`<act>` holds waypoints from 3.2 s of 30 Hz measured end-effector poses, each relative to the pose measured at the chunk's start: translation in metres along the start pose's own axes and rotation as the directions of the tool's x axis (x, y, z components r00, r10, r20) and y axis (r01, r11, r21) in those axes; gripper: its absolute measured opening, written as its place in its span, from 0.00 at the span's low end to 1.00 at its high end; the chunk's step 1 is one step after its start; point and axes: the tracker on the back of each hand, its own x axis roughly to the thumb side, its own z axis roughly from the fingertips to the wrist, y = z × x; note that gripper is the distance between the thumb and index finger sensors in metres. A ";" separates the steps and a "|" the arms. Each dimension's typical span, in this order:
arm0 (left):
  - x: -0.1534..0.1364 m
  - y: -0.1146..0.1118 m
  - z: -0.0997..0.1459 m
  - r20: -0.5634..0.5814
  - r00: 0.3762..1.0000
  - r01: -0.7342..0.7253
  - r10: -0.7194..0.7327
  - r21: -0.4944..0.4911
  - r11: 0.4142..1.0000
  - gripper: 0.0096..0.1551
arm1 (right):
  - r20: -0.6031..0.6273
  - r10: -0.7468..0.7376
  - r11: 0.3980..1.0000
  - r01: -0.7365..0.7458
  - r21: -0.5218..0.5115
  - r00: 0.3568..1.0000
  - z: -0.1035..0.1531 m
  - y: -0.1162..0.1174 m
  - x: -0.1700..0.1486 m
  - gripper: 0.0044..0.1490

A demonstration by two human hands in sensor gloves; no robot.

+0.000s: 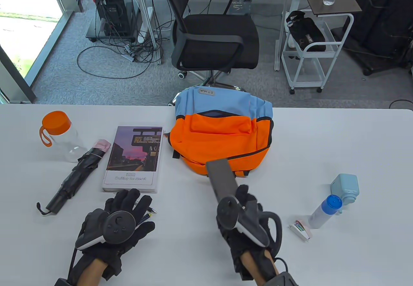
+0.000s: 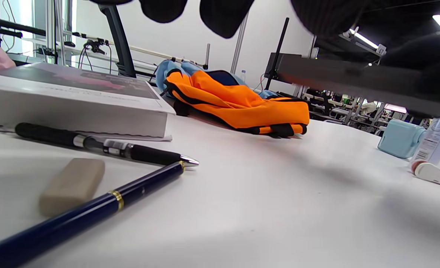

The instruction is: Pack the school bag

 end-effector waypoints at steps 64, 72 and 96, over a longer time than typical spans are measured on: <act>0.039 -0.015 -0.080 0.108 0.980 0.184 -0.165 -0.203 0.962 0.32 | -0.078 0.086 0.993 -0.079 0.088 0.993 -0.032 0.062 -0.029 0.39; 0.039 -0.028 -0.126 0.055 0.825 0.557 -0.562 -0.246 0.793 0.31 | -0.104 0.071 0.989 -0.056 0.137 0.992 -0.032 0.064 -0.027 0.39; -0.029 -0.048 0.012 -0.056 0.808 0.509 -0.586 -0.434 0.743 0.39 | -0.094 0.034 0.987 -0.018 0.159 0.995 -0.031 0.066 -0.030 0.42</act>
